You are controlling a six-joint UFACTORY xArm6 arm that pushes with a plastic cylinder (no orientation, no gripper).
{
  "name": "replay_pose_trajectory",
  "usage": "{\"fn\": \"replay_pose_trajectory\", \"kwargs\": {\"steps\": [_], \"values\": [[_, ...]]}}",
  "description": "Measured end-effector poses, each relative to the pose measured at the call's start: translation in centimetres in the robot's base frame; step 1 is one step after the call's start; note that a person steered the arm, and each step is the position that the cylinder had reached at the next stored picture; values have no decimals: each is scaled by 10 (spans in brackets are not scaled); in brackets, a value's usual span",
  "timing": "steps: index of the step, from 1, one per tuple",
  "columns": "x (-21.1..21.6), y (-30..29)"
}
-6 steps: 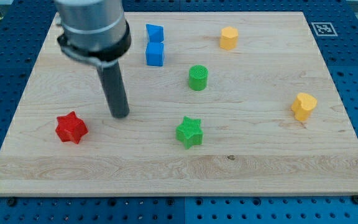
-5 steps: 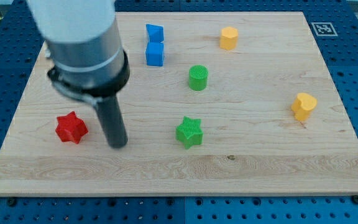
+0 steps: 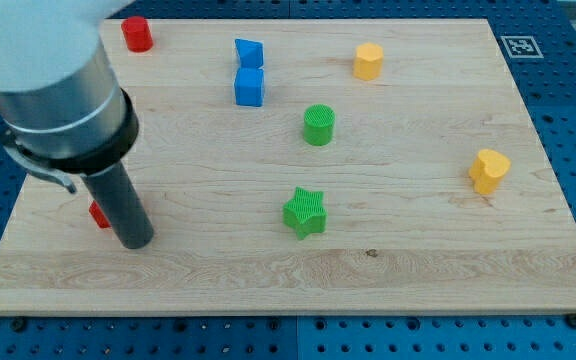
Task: Push the red star upwards
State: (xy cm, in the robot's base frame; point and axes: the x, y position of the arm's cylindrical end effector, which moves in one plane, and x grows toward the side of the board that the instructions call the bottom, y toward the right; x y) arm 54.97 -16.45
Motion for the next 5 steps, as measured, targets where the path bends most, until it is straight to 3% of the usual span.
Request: {"fn": "replay_pose_trajectory", "kwargs": {"steps": [2,5], "values": [[18,-40],[-53,-35]]}}
